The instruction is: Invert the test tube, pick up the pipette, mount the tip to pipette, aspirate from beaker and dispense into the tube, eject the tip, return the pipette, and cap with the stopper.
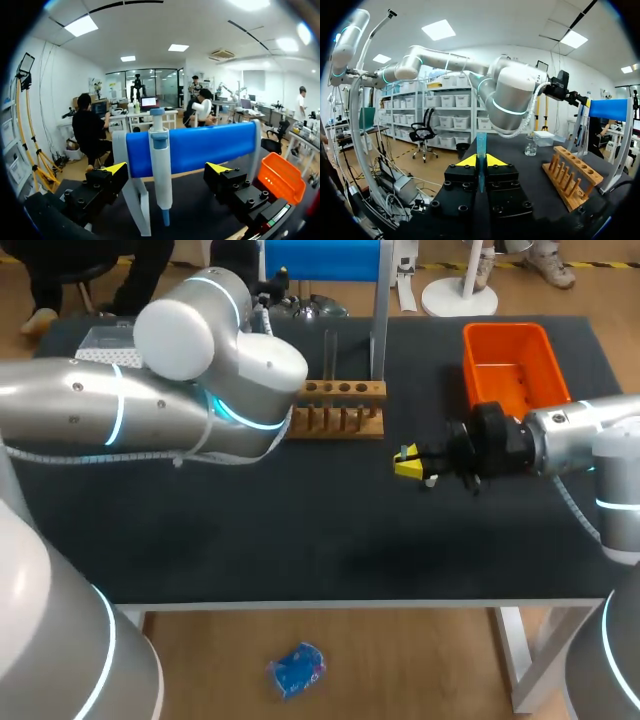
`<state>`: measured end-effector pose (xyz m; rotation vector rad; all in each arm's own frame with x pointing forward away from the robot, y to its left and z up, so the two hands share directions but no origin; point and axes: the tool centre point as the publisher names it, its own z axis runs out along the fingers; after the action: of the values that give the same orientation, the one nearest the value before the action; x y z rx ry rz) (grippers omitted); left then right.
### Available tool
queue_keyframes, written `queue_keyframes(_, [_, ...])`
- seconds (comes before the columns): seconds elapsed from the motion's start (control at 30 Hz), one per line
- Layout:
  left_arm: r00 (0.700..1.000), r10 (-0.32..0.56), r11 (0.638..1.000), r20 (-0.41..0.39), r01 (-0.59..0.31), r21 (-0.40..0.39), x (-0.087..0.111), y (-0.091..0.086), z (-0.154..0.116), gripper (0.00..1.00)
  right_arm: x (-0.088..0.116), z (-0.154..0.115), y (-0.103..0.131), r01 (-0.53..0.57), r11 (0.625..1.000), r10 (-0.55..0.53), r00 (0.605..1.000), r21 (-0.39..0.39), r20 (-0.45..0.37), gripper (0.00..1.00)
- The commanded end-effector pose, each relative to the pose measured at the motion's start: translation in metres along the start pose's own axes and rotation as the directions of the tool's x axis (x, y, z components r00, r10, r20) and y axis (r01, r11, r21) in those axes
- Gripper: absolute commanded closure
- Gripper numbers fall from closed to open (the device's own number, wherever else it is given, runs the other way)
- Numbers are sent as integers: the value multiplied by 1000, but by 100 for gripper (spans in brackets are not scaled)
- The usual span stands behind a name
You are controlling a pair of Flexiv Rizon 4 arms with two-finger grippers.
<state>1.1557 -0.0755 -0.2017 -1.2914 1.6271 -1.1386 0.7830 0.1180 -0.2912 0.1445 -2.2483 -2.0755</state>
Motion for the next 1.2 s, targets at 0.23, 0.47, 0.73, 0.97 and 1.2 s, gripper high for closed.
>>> queue_keyframes(0.23, [999, 5, 1000, 34, -4, -20, 1, -2, 14, 20, 1, 0, 1, 0, 1000, 0, 1000, 2, 1, 100])
queue_keyframes(0.47, [998, 15, 1000, 61, -14, -20, 0, -4, 22, 23, 1, 0, 1, 0, 1000, 0, 1000, 2, 1, 100])
queue_keyframes(0.73, [997, 11, 1000, 83, -9, -26, -3, -2, 29, 33, 1, 0, 1, 0, 1000, 0, 1000, 2, 1, 100])
queue_keyframes(0.97, [996, 5, 999, 93, -2, -32, -6, -1, 34, 38, 1, 0, 1, 0, 1000, 0, 1000, 2, 1, 100])
queue_keyframes(1.2, [995, -2, 999, 101, 5, -35, -7, -1, 39, 45, 1, 0, 1, 0, 1000, 0, 1000, 2, 1, 100])
